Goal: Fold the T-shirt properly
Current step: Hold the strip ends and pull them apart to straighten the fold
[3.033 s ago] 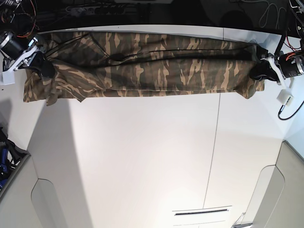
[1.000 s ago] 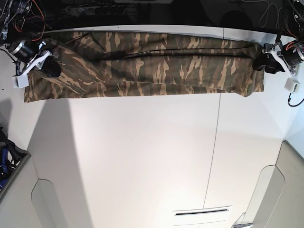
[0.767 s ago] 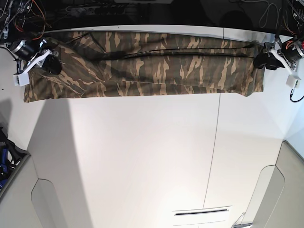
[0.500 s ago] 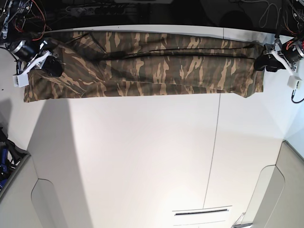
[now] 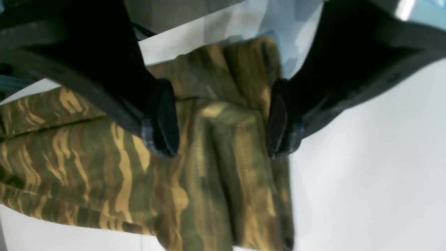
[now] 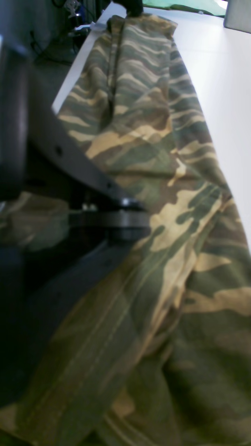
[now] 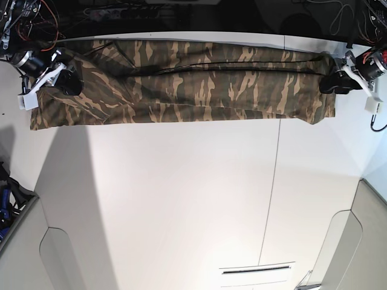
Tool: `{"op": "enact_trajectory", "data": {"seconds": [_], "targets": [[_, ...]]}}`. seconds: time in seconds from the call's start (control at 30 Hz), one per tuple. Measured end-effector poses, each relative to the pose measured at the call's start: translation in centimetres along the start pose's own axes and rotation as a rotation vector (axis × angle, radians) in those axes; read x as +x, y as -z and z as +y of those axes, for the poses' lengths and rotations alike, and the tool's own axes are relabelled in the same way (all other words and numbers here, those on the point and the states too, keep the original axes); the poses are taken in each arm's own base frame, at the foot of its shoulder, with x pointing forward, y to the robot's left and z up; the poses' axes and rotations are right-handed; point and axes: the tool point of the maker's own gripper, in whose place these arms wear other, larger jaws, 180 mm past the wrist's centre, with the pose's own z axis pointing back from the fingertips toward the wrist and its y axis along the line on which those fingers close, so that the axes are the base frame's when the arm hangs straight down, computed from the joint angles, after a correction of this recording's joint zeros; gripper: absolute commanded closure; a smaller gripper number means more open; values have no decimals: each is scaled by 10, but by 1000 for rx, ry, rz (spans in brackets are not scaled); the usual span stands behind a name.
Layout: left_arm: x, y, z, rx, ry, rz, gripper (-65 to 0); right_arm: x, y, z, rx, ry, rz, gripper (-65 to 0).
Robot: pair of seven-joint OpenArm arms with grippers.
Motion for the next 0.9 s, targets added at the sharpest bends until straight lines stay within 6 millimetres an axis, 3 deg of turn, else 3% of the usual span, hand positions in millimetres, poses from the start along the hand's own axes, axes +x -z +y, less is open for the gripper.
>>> {"op": "enact_trajectory", "data": {"seconds": [0.17,0.23,0.37,0.47,0.7,0.9], "targets": [[-8,6,-6,-15,-28,-2,-425,-2,0,0,-1,0,9,0],[-8,6,-6,-15,-29,-3,-396,-3,0,0,0,0,15,0],[-9,6,-7,-15,-30,-1,-134,-3,0,0,2,1,16,0],[-7,7,-7,-19,-33,-17,-14,0,0,4,20,11,2,0],[10,4,-8,-16,-17,-89,0,7,-1,11,66,37,-35,0],[55,-14,-30,-19,151,-149,0,16,-10,7,70,64,-83,0]]}}
